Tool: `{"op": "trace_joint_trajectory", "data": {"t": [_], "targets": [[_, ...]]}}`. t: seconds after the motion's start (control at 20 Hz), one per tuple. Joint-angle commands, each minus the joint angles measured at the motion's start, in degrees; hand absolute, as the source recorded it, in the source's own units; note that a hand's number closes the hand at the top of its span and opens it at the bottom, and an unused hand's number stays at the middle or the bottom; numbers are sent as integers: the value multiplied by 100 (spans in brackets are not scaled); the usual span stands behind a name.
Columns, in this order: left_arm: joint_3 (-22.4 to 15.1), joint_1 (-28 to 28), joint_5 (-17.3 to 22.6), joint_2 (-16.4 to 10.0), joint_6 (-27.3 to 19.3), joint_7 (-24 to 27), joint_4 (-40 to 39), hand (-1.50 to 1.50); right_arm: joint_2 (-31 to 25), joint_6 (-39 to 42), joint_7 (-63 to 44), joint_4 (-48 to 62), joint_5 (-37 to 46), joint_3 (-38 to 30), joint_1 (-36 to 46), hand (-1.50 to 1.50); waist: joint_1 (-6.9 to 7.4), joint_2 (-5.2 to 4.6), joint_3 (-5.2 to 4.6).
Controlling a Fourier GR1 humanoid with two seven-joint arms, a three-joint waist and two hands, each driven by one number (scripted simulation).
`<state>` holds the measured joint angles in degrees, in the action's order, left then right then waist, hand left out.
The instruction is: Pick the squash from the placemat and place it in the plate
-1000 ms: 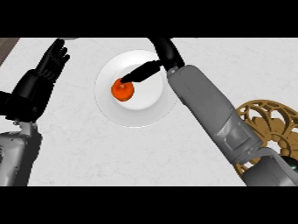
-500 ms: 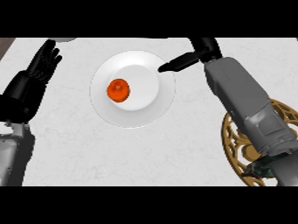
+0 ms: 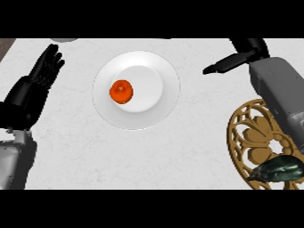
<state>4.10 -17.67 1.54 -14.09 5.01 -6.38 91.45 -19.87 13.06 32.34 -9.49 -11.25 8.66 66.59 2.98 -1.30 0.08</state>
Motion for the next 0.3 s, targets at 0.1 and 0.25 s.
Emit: {"op": "trace_joint_trajectory", "data": {"t": [0.1, 0.25], "targets": [[-39, -131, -97, 52, -52, 55, -20, 0, -290, 168, 529, 245, 169, -25, -82, -150, 66, -41, 5], [277, 3, 255, -226, 204, -190, 192, 0, -487, 53, 592, 258, 312, 36, -37, -150, 64, 4, 2]]}}
